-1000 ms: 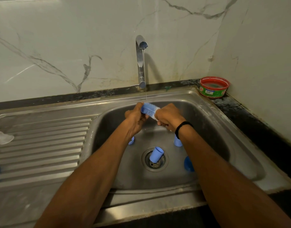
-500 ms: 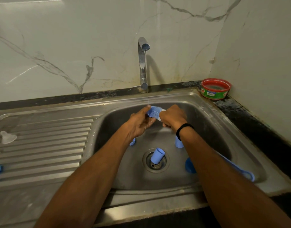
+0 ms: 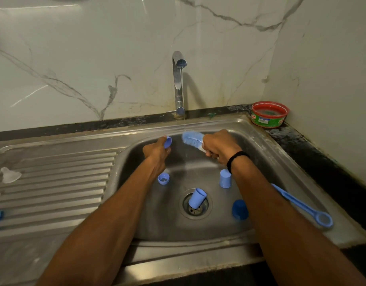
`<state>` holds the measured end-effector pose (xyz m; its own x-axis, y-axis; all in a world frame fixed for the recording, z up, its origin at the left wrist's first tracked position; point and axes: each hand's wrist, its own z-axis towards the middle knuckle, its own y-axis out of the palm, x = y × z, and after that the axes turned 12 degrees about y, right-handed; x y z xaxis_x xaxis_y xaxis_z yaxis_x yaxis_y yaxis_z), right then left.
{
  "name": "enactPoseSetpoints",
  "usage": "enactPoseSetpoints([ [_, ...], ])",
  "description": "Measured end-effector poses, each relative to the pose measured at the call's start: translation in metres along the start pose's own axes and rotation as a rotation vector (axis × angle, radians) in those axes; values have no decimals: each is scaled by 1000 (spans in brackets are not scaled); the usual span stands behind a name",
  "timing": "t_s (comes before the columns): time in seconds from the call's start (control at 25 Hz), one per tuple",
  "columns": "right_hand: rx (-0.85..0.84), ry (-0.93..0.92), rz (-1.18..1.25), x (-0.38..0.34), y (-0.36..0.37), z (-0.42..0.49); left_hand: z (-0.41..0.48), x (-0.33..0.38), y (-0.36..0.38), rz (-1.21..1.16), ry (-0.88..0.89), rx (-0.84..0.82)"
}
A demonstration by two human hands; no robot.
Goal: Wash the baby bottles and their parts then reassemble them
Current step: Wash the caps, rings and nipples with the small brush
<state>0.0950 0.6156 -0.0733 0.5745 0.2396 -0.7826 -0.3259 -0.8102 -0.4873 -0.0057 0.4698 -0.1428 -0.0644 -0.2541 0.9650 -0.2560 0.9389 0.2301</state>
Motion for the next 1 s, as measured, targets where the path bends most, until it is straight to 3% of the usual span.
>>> enactPoseSetpoints([
  [0.12, 138, 24, -76, 11, 0, 11, -8, -3, 5, 79, 90, -176],
  [0.32, 119, 41, -168, 20, 14, 17, -15, -16, 12, 312, 181, -265],
  [0.68, 47, -39, -342, 20, 42, -8, -52, 6, -11, 657, 478, -238],
  [0.84, 158, -165, -523, 17, 51, -25, -74, 31, -33, 682, 456, -179],
  [1.0, 238, -269, -582, 10, 53, -53, -86, 44, -67, 957, 495, -223],
])
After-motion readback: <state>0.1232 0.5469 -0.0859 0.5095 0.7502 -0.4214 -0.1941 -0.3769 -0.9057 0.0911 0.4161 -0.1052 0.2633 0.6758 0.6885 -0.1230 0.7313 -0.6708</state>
